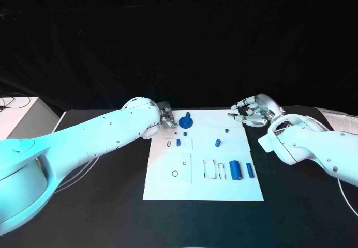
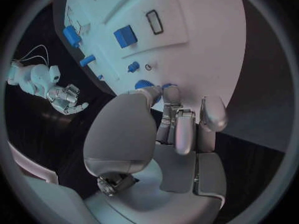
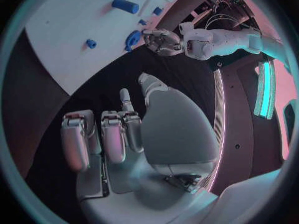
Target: Assemble the parts on the task board
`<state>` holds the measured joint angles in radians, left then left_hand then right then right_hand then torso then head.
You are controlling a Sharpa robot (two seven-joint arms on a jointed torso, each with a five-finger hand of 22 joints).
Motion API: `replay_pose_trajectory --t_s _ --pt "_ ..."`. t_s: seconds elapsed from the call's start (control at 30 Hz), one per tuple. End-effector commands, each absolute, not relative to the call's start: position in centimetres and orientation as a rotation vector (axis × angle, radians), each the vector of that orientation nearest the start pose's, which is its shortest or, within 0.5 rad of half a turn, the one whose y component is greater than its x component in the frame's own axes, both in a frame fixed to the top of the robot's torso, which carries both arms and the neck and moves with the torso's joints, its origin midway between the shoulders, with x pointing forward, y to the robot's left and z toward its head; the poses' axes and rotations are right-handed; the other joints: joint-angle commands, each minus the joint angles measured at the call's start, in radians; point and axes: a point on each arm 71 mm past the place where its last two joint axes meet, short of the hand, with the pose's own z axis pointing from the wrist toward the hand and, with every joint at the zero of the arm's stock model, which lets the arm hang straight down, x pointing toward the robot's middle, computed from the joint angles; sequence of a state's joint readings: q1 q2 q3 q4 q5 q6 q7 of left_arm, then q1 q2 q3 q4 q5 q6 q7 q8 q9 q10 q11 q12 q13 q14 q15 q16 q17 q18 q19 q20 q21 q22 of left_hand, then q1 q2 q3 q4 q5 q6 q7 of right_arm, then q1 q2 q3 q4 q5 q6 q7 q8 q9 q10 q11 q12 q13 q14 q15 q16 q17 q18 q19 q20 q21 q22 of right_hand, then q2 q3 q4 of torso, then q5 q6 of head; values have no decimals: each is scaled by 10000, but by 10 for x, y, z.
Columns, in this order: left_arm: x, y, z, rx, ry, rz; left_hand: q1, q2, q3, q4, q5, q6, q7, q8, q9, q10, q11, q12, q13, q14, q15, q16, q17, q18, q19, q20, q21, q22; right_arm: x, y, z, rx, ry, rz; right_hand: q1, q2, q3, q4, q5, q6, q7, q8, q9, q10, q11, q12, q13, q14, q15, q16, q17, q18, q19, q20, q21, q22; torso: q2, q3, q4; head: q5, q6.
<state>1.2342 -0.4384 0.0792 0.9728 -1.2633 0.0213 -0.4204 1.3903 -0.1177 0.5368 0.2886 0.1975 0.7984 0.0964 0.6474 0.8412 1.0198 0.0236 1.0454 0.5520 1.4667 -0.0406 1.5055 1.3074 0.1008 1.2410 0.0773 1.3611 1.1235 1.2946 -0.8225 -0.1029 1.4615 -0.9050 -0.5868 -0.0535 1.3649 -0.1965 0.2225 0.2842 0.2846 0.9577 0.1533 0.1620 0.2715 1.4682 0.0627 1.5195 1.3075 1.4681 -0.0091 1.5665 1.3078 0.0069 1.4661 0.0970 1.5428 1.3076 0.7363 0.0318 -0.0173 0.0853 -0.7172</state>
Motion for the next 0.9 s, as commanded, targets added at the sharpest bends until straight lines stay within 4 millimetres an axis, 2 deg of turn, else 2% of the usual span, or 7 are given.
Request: replay_pose_trajectory --t_s 0.03,0.53,0.9 --pt "584 169 -198 -2525 20562 -3552 -113 -50 305 -31 39 -85 2 31 -934 -83 18 -33 -44 417 82 -2 1094 22 -79 0 -54 -23 512 -225 -156 4187 15100 7979 -80 18 53 11 38 -80 11 32 5 642 78 -43 2265 972 66 -42 2414 13 899 38 -35 2428 3 -3 3 -13 -5" --pt "581 177 -200 -2793 20929 -3651 -399 -168 1471 -201 30 -256 124 97 -1021 -183 108 -89 -130 336 170 -54 958 68 -258 75 -168 -197 512 -226 -156 4191 15089 7966 -80 18 53 11 38 -80 11 32 5 642 78 -43 2265 972 66 -42 2414 13 899 38 -35 2428 -1 3 -1 -14 11" --pt "582 181 -199 -3072 20734 -3823 -538 -255 1887 -383 20 -276 139 180 -1021 -171 123 -81 -155 326 182 -57 939 72 -274 88 -175 -203 512 -226 -156 4188 15085 7967 -80 18 53 11 38 -80 11 32 5 642 78 -43 2265 972 66 -42 2414 13 899 38 -35 2428 2 2 -13 0 43"
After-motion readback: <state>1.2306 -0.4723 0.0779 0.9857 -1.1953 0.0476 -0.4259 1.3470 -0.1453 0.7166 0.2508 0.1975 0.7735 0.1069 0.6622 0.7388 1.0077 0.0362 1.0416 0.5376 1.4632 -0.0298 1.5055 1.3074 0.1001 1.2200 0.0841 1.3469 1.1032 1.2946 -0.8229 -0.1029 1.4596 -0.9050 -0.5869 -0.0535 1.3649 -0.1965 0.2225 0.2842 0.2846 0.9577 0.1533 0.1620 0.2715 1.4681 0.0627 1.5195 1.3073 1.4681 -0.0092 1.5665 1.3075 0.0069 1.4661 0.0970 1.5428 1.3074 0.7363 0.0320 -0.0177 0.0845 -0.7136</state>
